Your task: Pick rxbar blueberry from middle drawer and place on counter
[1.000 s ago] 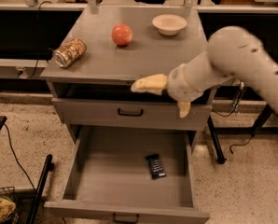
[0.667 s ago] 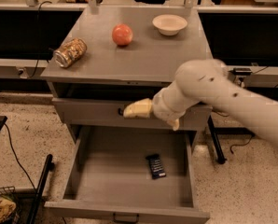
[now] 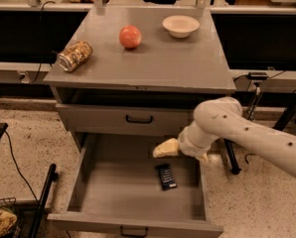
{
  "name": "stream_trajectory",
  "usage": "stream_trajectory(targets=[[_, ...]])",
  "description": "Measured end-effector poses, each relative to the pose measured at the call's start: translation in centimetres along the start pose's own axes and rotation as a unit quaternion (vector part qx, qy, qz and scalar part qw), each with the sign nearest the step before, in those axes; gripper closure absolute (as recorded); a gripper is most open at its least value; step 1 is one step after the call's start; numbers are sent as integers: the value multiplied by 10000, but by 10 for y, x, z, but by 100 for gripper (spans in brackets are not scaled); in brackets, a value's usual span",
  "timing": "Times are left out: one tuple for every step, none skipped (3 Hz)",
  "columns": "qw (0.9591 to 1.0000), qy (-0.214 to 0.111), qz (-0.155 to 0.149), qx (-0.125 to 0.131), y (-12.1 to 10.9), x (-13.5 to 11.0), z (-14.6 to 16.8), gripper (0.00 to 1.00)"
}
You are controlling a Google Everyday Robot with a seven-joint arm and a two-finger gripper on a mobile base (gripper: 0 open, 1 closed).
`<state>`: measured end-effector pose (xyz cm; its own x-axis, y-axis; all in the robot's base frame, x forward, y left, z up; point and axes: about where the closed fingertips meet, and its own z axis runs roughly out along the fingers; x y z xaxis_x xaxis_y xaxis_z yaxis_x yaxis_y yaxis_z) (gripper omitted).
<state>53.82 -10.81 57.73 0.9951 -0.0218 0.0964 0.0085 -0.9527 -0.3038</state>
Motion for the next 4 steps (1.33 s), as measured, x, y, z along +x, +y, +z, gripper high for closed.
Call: stream_trajectory(targets=[[9997, -98, -224, 83, 8, -3, 3, 0], [9995, -180, -244, -59, 6, -4, 11, 0], [9956, -434, -271, -784, 23, -9, 57, 0], [9838, -510, -487, -1650, 42, 3, 110, 0]])
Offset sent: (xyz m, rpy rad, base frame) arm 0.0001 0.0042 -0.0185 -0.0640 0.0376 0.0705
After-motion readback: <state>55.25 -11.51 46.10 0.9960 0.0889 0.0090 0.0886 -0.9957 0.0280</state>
